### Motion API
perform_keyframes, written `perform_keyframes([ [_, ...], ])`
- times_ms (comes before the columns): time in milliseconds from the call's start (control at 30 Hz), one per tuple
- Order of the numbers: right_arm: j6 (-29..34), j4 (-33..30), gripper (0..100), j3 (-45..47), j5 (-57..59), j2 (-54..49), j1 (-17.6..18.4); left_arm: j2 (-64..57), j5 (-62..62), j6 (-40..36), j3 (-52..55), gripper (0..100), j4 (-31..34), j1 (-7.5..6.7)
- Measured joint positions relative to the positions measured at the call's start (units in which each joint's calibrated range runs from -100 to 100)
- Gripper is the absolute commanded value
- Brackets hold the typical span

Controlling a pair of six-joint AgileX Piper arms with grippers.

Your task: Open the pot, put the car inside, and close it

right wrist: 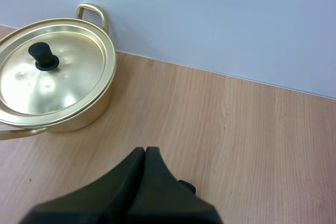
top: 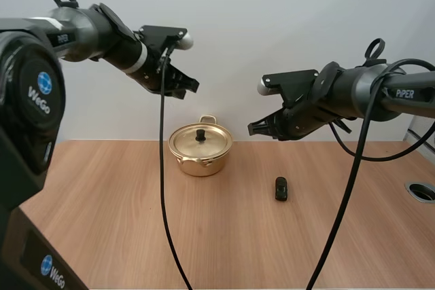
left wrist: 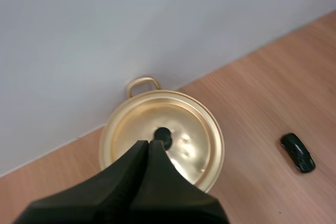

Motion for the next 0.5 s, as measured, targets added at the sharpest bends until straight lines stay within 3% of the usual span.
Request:
perform_keyframes([
  [100,0.0,-1.3,40,0.0,-0.3,0.0,0.0,4.8,0.0,0.0,0.0,14,-0.1,-1.42],
  [200,0.0,-1.7,70,0.0,-1.0,0.1,0.0,8.8,-0.4,0.7,0.0,42,-0.8,-2.11],
  [267,0.0,-1.9,75,0.0,-1.3,0.7,0.0,10.9,-1.6,0.8,0.0,60,-1.4,-2.11],
  [333,0.0,-1.9,75,0.0,-2.0,1.9,0.0,12.2,-3.6,0.8,0.0,71,-1.4,-2.11],
  [500,0.0,-1.5,75,0.0,-2.0,6.7,0.0,13.4,-7.7,2.4,0.0,71,-2.1,-2.11],
])
